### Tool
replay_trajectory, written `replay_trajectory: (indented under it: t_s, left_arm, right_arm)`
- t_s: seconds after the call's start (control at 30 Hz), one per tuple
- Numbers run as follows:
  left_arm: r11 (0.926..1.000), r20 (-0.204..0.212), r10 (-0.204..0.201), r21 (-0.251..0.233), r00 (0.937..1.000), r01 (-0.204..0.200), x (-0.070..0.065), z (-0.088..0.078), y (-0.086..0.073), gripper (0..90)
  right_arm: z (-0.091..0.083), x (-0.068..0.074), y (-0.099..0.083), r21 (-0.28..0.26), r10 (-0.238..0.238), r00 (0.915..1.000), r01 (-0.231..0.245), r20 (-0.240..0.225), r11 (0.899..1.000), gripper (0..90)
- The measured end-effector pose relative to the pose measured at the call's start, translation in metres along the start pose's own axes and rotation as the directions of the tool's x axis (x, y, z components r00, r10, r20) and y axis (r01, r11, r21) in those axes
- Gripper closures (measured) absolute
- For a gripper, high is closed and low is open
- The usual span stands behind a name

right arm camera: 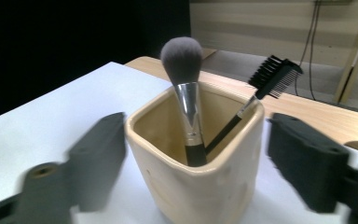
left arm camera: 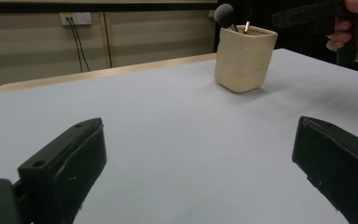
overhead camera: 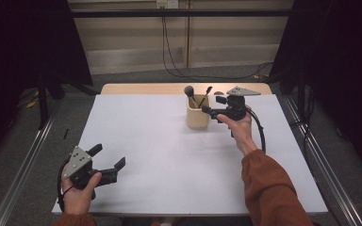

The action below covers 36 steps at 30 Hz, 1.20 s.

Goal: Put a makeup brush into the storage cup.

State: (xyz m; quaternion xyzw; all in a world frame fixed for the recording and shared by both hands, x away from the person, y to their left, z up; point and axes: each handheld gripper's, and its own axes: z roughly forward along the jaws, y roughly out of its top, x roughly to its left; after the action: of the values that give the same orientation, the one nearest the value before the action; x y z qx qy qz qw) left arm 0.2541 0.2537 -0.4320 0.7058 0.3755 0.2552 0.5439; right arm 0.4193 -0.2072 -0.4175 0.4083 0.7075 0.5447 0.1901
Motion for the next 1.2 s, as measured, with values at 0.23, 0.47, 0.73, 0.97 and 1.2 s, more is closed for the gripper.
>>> replay_trajectory:
  t_s: [0.23,0.47,0.73,0.97,1.2]
  left_arm:
    - [0.9998,-0.019,-0.015,-0.009,0.9997,0.015,0.000,-0.004,-0.001,2.9]
    - [0.9999,-0.023,-0.011,-0.012,0.9997,0.010,0.000,-0.007,-0.001,3.4]
    - [0.9999,-0.018,-0.007,-0.015,0.9998,0.006,0.001,-0.009,-0.001,3.5]
    - [0.9998,-0.014,-0.008,-0.017,0.9999,0.008,0.000,-0.009,-0.001,3.5]
    - [0.9997,-0.017,-0.015,-0.019,0.9997,0.015,0.000,-0.009,-0.001,3.5]
  right_arm:
    - [-0.010,0.003,-0.004,0.006,0.001,1.0000,-0.001,0.002,1.000,0.6]
    - [-0.021,0.010,-0.005,-0.005,0.007,0.9996,-0.007,0.029,1.000,0.7]
    - [-0.034,0.020,-0.011,-0.011,-0.040,0.9898,0.042,0.137,0.999,1.9]
    - [-0.054,0.026,-0.013,-0.037,-0.050,0.9912,0.055,0.122,0.998,1.3]
    - [-0.067,0.028,-0.019,-0.033,-0.057,0.9883,0.062,0.142,0.998,0.8]
